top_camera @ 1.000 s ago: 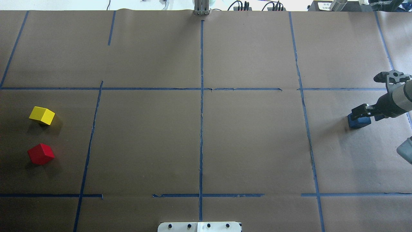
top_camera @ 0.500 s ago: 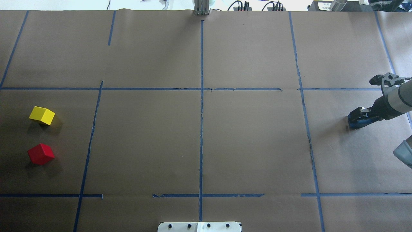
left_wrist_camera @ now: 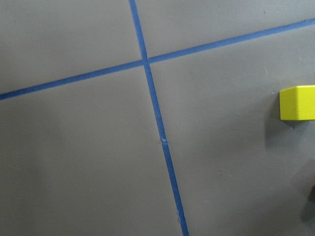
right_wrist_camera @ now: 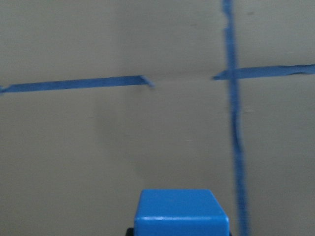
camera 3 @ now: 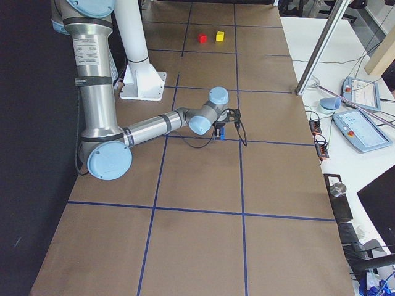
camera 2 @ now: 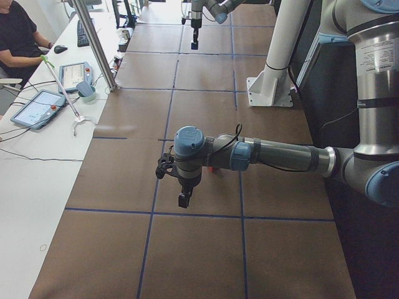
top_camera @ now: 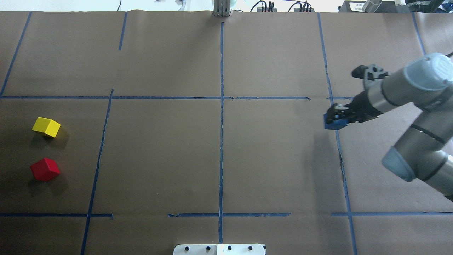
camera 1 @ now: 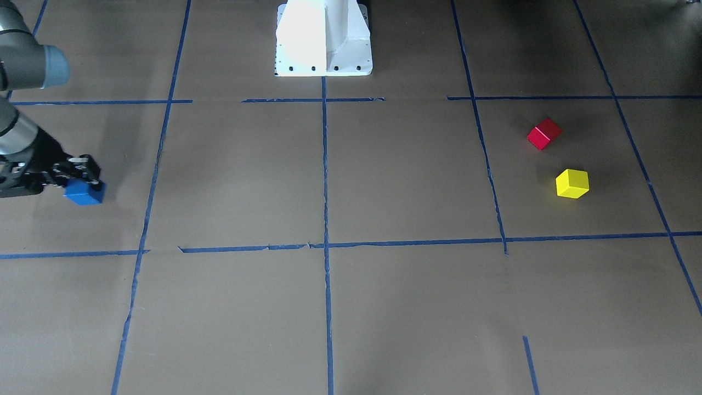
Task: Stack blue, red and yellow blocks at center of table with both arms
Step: 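Carry the blue cube with the right gripper to the table center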
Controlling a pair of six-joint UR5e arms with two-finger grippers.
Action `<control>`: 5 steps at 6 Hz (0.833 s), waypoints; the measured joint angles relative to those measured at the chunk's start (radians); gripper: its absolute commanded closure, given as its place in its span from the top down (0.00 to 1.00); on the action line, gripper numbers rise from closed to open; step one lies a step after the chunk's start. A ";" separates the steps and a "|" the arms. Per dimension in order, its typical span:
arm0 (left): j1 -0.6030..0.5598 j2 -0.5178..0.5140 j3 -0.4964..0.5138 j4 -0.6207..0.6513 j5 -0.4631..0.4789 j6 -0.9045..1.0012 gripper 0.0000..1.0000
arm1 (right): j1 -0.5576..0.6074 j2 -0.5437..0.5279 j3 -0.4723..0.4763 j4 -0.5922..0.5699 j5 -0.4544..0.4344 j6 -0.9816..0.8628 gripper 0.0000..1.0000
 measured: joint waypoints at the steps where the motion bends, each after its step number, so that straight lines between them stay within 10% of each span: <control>1: 0.000 0.004 0.001 -0.014 0.000 0.000 1.00 | -0.098 0.160 -0.004 -0.108 -0.059 0.121 0.01; 5: 0.000 0.006 -0.003 -0.022 0.000 0.005 1.00 | -0.281 0.559 -0.258 -0.264 -0.252 0.288 0.05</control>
